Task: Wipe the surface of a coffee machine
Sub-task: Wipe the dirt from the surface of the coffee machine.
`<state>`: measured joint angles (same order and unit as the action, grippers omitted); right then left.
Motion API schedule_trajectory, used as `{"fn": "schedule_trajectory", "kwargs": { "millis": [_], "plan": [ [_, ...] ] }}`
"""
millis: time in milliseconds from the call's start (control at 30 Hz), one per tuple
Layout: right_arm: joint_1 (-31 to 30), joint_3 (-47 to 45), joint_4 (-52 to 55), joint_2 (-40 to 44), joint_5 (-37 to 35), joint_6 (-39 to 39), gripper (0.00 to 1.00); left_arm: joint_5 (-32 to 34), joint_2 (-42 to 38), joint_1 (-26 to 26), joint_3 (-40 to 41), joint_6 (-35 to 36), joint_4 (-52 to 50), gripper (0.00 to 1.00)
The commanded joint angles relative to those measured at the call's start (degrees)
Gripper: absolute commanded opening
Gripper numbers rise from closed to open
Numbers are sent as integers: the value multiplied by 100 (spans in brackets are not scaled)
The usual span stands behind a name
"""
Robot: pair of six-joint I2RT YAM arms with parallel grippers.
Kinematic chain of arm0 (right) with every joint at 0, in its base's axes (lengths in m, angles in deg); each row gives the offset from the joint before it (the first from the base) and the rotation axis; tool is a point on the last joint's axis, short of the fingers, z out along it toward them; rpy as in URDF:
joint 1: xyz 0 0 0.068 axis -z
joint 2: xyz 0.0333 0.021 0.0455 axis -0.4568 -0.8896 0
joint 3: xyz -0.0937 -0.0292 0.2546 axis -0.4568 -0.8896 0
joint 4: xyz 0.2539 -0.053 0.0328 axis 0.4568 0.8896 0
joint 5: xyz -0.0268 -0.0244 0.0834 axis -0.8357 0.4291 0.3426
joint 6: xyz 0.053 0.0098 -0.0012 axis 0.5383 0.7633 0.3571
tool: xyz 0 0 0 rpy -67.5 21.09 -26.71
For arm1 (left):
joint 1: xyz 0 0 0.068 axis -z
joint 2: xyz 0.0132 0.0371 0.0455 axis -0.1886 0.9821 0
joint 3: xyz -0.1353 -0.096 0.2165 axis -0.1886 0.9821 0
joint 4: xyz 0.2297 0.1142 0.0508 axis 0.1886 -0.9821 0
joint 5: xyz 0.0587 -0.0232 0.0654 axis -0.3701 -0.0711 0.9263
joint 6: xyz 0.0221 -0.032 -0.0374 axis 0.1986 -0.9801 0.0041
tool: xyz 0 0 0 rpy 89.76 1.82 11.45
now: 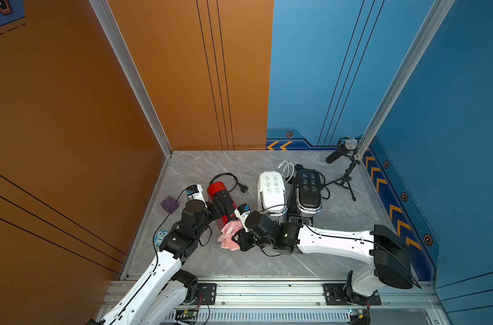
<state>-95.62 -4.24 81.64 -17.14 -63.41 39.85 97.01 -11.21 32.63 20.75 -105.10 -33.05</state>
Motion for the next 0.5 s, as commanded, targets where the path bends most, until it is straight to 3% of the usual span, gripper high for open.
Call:
{"fn": "schedule_trajectory", "kwargs": {
  "millis": [0, 267, 467],
  "plan": [
    [42, 42, -739, 235, -459, -43, 0, -154, 118, -45, 338, 93, -1332, 69],
    [137, 76, -1061, -398, -395, -4, 0, -168, 220, -40, 301, 92, -1333, 69],
    [61, -544, -1243, -366, -625, 261, 0, -157, 150, -51, 364, 67, -1333, 69]
  ]
}}
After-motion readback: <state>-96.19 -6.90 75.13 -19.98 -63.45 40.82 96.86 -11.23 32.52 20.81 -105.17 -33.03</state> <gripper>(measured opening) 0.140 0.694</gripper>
